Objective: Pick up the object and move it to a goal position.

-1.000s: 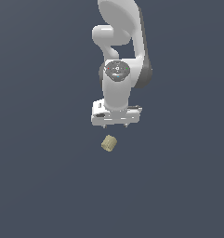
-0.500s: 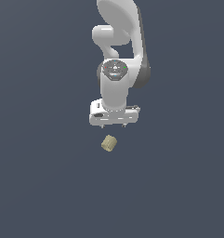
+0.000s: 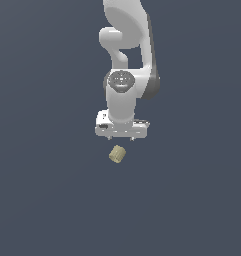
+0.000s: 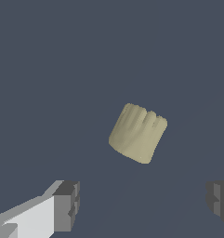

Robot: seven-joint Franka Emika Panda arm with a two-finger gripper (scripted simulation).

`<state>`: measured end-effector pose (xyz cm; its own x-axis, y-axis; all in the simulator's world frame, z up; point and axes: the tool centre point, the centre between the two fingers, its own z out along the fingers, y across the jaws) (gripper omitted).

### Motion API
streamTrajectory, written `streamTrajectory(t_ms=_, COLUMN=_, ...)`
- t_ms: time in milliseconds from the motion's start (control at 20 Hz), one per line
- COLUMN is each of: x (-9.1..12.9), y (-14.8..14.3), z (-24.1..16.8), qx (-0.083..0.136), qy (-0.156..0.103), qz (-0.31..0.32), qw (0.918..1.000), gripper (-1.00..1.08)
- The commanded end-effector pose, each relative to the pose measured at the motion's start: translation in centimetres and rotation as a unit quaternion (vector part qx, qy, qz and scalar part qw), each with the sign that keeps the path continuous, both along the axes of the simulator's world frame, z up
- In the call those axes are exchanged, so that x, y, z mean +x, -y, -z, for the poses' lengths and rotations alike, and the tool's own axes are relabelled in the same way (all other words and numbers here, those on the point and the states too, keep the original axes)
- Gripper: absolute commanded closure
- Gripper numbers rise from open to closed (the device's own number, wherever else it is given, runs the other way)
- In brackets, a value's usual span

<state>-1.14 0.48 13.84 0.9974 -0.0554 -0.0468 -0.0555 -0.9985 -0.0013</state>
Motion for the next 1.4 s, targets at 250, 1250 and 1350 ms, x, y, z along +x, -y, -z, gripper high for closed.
streamTrajectory(t_ms=250, x=1.0, y=0.7, z=2.1, qx=-0.003, qy=0.009, qz=0.099, qw=0.9951, gripper=-0.92)
streamTrajectory(t_ms=1250, x=2.2, y=1.7, z=4.8, qx=-0.007, qy=0.022, qz=0.222, qw=0.9749, gripper=-0.92)
streamTrajectory(t_ms=1350, x=2.2, y=1.8, z=5.1, qx=-0.007, qy=0.022, qz=0.222, qw=0.9748, gripper=-0.92)
